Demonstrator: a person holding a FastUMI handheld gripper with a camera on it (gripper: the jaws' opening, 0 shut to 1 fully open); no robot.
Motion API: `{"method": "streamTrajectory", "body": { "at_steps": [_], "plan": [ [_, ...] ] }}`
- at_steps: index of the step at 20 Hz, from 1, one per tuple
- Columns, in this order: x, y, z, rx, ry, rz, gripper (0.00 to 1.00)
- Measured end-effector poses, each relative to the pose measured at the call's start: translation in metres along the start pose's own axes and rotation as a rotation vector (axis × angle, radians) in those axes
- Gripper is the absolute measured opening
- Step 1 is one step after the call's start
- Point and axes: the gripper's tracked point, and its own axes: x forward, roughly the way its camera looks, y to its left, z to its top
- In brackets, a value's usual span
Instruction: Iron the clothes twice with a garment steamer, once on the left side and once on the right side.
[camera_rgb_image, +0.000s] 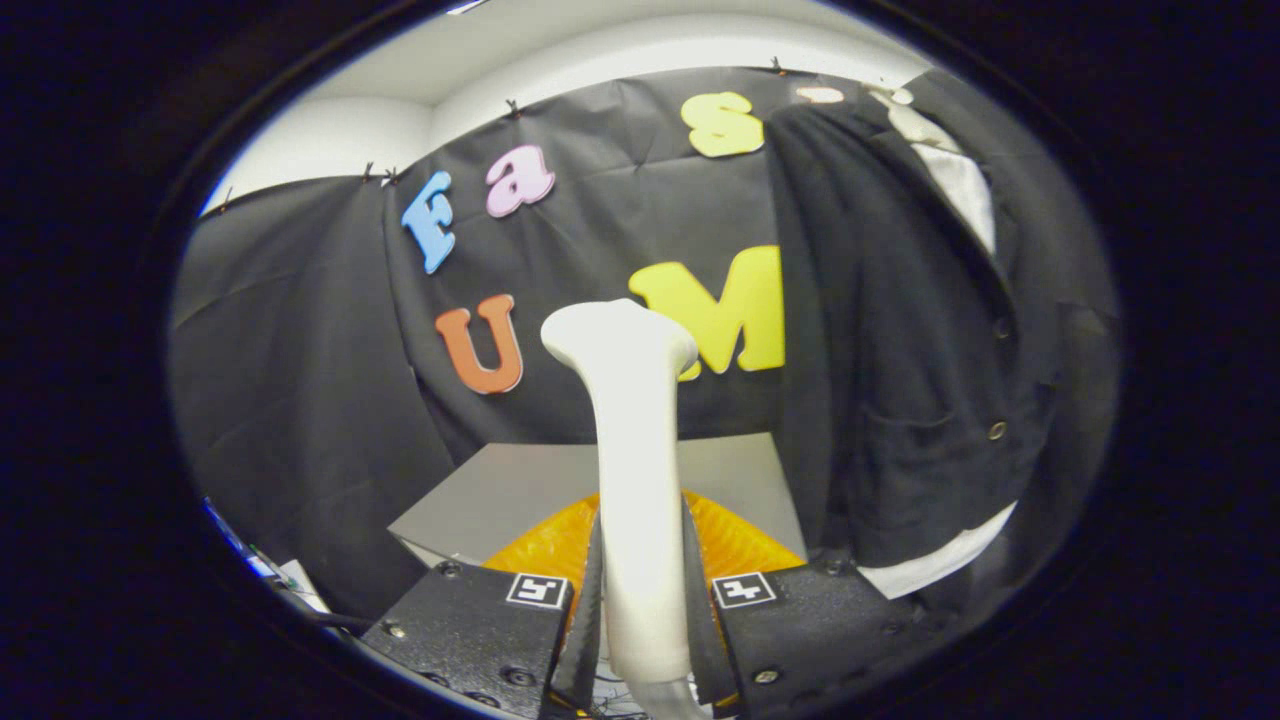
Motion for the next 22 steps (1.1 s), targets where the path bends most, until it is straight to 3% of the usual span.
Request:
{"method": "streamTrajectory", "body": {
  "at_steps": [8,15,22],
  "plan": [
    [-0.093,-0.075,0.061,0.029,-0.189,-0.176,0.39],
    [-0.114,-0.142,0.117,0.070,-0.308,-0.296,0.39],
    [-0.083,-0.169,0.157,0.043,-0.327,-0.339,0.40]
  ]
}}
